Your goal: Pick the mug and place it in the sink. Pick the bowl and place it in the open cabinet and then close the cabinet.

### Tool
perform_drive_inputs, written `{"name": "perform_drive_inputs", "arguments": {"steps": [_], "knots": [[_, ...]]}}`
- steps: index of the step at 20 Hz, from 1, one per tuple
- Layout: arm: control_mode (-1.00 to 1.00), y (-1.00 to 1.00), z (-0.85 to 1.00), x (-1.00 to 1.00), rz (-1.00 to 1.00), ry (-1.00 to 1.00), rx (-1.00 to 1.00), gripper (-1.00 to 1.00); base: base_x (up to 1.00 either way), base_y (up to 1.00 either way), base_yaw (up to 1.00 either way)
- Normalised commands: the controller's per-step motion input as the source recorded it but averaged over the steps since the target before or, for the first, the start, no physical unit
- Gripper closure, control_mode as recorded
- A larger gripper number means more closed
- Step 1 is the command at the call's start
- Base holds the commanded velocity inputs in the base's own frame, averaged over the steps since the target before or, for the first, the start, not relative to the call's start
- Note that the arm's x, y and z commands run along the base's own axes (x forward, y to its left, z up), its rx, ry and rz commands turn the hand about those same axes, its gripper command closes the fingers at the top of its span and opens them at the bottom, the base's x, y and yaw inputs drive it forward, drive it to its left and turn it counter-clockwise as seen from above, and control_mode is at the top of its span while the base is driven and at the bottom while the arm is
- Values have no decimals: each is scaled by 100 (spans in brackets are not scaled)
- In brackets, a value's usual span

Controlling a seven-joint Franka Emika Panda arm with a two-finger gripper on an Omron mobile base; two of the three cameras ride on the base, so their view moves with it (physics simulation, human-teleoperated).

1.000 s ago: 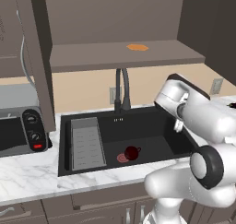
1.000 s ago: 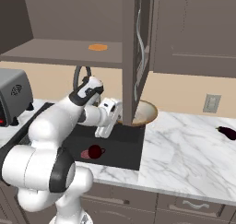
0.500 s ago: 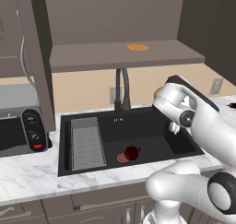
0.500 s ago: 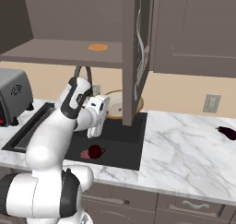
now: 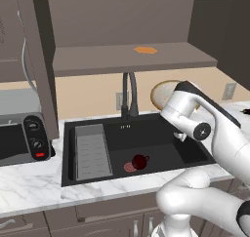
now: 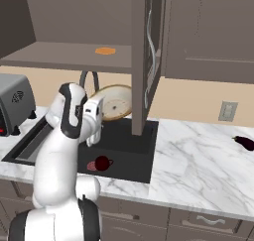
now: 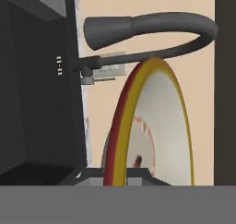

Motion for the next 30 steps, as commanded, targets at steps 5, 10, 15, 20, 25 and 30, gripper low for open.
{"name": "perform_drive_inputs", "arguments": {"steps": [5,10,15,20,25,30], "knots": [[-100,21,69,-30,6,0,-8,100,0,0,0],[-100,17,75,-25,5,0,-4,100,0,0,0],[-100,20,77,-10,7,0,-2,100,0,0,0],[-100,30,77,-2,6,1,-5,100,0,0,0],[-100,24,72,-14,2,1,-7,100,0,0,0],[-100,3,24,-77,0,-1,-6,100,0,0,0]]}}
